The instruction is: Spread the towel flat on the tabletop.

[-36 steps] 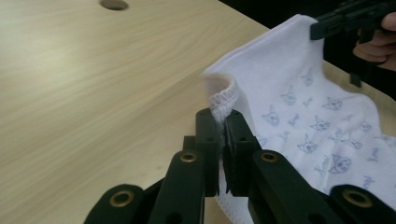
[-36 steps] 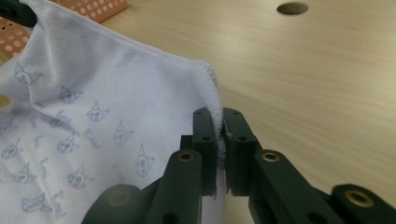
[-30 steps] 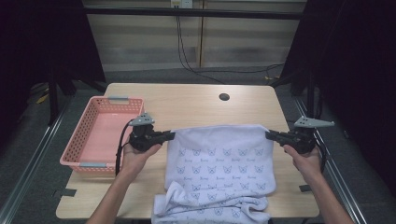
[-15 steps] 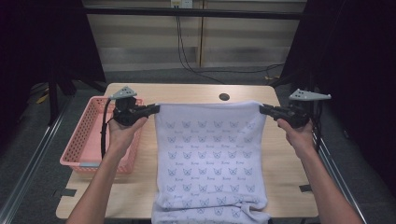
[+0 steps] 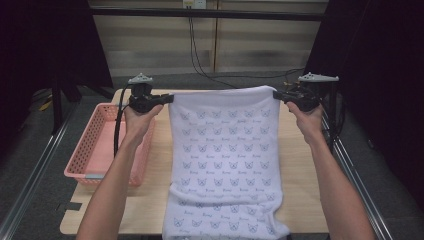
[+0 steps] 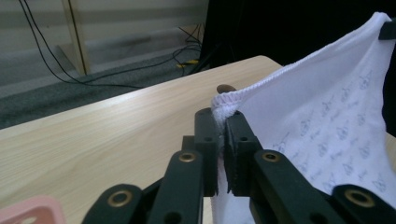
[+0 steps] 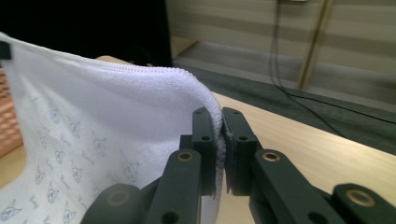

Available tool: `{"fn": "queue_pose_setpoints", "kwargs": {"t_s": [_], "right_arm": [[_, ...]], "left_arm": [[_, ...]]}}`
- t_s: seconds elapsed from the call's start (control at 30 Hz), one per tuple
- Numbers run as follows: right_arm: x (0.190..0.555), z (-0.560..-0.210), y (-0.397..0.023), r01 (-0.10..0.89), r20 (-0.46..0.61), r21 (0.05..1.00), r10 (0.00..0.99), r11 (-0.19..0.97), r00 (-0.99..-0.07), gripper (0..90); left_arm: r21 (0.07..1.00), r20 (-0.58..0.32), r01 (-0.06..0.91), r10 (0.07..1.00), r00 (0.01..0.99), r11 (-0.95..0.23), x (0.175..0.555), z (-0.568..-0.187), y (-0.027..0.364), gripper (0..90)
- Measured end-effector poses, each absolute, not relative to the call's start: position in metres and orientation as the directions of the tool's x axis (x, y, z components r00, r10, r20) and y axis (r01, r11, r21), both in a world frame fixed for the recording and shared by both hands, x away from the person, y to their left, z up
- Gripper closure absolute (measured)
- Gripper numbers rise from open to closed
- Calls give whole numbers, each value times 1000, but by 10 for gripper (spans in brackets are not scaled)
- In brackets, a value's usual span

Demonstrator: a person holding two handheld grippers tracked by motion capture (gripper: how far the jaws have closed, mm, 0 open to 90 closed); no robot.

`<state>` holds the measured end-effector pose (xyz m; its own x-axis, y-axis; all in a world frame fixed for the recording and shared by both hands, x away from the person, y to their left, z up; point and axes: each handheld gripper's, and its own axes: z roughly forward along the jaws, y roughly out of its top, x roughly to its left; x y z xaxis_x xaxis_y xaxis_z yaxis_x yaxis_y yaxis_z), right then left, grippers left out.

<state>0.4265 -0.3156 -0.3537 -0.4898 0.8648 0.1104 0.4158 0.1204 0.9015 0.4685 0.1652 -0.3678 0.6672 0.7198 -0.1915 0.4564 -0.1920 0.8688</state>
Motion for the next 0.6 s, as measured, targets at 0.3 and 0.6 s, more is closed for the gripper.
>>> {"fn": "queue_pose_setpoints", "kwargs": {"t_s": [0.3, 0.6], "right_arm": [[429, -383, -325, 462, 108, 880, 898, 114, -427, 620], [363, -390, -330, 420, 68, 888, 849, 188, -523, 479]], "left_arm": [[843, -233, 514, 756, 612, -157, 481, -388, 162, 550], [860, -220, 470, 686, 693, -199, 428, -385, 160, 583]]}}
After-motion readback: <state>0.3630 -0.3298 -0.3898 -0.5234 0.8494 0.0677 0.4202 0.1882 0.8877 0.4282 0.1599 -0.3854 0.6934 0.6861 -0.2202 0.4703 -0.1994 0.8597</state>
